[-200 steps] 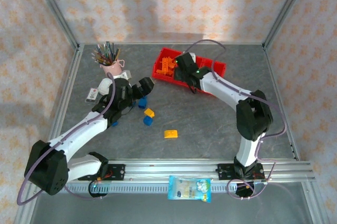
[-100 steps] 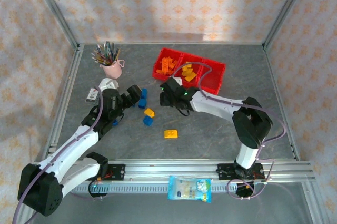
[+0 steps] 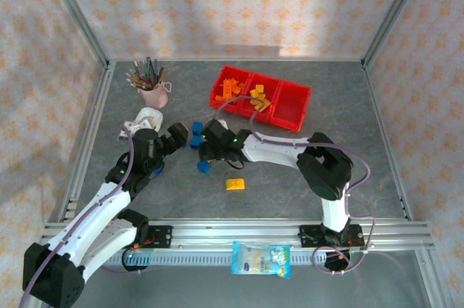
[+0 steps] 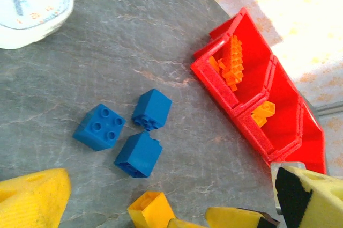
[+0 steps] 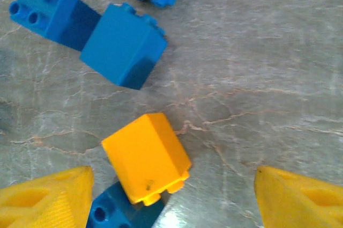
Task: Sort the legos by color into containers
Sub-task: Pick up the lego from the center of the table.
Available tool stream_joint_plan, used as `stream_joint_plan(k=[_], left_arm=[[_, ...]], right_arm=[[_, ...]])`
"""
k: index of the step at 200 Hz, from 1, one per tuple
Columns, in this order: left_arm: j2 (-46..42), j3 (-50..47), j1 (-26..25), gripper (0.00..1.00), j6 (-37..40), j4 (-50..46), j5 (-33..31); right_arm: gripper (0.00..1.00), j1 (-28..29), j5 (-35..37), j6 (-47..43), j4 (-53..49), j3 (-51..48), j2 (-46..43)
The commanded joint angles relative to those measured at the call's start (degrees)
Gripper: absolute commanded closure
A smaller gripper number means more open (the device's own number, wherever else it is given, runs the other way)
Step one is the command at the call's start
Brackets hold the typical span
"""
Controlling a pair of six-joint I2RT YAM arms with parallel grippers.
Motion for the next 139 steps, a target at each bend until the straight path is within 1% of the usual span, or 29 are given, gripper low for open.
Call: stream_joint_plan(k=[1,52,71,98,139], left_arm=[[-1.87,-0.87,0.69,0.01,-1.15,-2.49,-2.63],[-2.69,-0.44,1.1,0.01,-0.76,-3.2,-3.78],[-2.74,-0.52,1.19,0.01,-0.77,-3.2,-3.81],[-2.74,-0.83,1.24,0.01,-0.94,-2.79,-3.52],[-2.13,-0.7,1.32,0.01,-0.95,-1.88,-2.96]], right_arm=[[0.22,0.45,-0.73,-2.47,-0.98,3.59,2.62],[0.24,0.48,0.28,-3.3,-4.99,9.16,7.87],[0.26,0.52,1.54,-2.87,-6.06,9.6,8.46],[0.33,0.35,4.23,-2.0,-7.39,9.22,7.79],[0.47,-1.87,3.02,0.14,-5.88,6.03,5.0]])
